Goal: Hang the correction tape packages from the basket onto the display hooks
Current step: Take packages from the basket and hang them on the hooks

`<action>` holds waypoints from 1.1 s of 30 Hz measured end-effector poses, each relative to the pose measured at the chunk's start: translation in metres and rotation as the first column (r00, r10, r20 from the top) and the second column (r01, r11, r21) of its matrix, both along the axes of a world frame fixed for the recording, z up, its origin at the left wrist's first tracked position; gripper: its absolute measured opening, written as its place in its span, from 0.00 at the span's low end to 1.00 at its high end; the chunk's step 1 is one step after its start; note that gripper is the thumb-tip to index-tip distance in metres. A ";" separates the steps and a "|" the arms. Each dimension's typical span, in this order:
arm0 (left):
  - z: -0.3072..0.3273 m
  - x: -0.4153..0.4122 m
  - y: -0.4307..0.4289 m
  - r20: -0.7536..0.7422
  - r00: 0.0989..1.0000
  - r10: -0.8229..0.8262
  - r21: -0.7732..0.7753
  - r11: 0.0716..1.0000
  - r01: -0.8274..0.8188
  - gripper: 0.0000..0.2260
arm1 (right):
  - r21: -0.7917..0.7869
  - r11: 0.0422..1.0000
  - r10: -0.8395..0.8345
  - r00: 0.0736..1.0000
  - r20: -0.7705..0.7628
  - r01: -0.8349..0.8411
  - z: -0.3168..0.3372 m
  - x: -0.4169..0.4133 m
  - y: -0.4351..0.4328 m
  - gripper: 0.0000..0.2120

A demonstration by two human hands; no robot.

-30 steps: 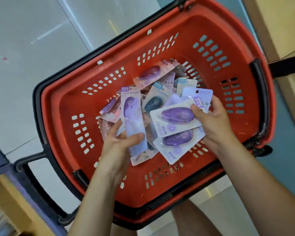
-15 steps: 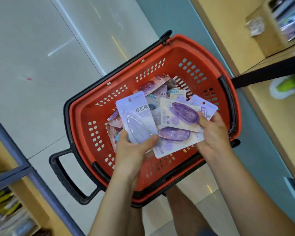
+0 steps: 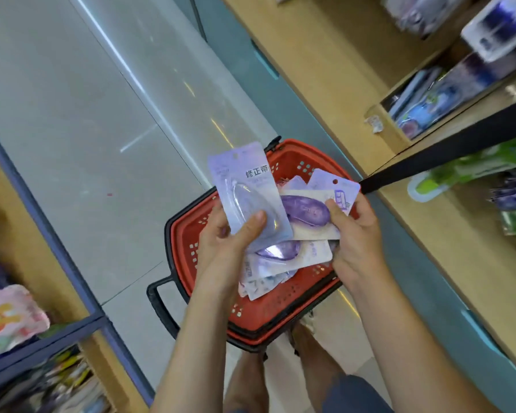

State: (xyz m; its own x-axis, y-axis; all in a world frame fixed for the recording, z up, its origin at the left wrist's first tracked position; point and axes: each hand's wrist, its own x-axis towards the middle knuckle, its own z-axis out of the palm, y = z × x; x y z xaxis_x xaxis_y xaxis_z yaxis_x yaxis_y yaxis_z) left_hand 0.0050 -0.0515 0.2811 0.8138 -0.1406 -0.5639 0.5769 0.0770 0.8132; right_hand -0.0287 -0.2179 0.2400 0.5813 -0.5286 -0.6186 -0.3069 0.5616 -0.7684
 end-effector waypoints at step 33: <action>0.248 -0.041 -0.031 0.003 0.985 -0.175 -0.302 0.939 0.167 0.21 | -0.276 0.938 0.285 0.919 0.272 -0.209 0.312 -0.122 0.015 0.45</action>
